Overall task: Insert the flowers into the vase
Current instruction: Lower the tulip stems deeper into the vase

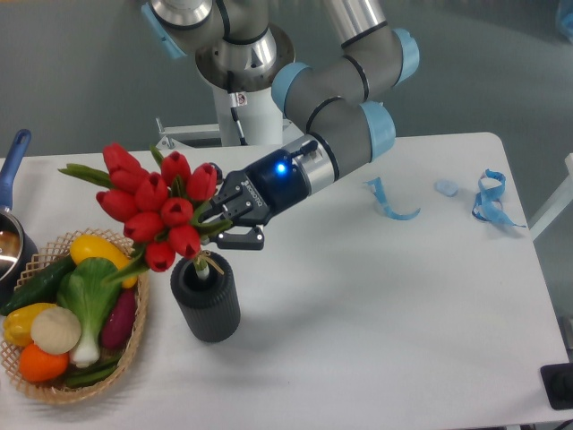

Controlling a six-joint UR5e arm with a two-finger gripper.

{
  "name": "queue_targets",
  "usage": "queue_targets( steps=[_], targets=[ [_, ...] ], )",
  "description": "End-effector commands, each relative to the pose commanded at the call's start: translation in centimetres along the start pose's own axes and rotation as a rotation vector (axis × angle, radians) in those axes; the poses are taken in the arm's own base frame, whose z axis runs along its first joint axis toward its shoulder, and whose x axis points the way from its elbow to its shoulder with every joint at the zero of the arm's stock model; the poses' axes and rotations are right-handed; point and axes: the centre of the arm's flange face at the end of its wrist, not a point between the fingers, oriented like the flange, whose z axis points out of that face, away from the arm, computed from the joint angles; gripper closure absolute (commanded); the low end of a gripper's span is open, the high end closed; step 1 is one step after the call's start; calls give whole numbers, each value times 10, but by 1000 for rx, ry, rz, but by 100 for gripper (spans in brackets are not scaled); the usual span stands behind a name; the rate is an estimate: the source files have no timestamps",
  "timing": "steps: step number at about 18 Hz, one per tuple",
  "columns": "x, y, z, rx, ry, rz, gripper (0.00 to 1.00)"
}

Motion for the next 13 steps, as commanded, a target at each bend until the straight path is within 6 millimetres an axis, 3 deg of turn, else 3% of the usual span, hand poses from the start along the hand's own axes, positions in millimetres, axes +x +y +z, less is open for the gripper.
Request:
queue_targets(
  steps=[13],
  targets=[
    [-3, 64, 14, -79, 17, -11, 77]
  ],
)
